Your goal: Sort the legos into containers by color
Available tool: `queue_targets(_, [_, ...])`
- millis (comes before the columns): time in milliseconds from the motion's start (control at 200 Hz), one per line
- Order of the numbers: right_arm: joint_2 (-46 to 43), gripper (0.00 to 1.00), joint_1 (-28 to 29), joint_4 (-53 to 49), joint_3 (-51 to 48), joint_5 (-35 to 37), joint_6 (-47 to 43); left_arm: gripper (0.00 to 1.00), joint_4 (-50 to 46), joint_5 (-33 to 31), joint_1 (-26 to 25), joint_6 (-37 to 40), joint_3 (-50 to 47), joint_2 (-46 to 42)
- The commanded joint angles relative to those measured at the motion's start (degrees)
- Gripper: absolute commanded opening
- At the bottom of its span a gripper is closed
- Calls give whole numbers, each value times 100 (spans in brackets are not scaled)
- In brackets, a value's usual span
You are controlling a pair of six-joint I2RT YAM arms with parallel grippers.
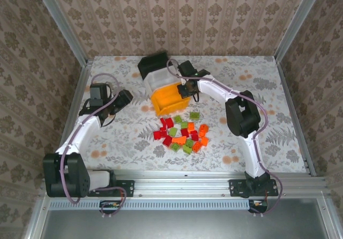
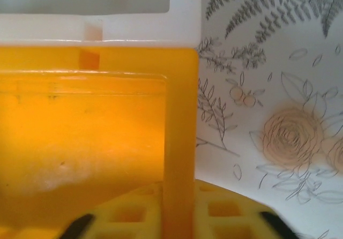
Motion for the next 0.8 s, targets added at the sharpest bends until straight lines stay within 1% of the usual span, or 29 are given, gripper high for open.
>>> queue_targets(0, [139,44,-44,-17,476,585,-638,71,221,35,-213,127,164,398])
queue_targets(95, [-207,57,-54,-16,450,589,-541,70,291,18,-417,186,352,726])
queue_targets(155, [-521,64,-30,15,322,798,-293,70,381,-1,-518,174,415,878])
queue_targets(220, [-882,68,27,-238,234,1113,245,70,502,-6,-653,171,489,1052])
queue_targets(270, [-1227,70,129,-259,-90,1092,666,68,555,-27,-761,197,612,1266])
queue_targets(305, [-1502,70,251,-157,-454,1066,886,62,517,-20,-838,221,761,1443])
queue_targets(375, [-1978,70,543,2,-1132,1225,1146,40,128,-5,-1003,342,1177,1895])
queue_targets(425, [-2277,69,662,50,-1548,1391,1340,27,-111,-69,-1143,444,1344,2115])
queue_targets(520, [-2878,68,702,269,-2317,1268,1623,14,-426,-527,-1345,399,1280,2260])
queue_targets(580, [-3234,68,702,380,-2700,1210,1757,9,-392,-700,-1396,262,1169,2352])
queue_targets(655, [-3585,67,710,443,-3031,1153,1831,0,-347,-768,-1470,121,1229,2621])
queue_targets(800, [-4042,67,672,398,-3408,1260,1778,0,-410,-915,-1756,-55,1521,3102])
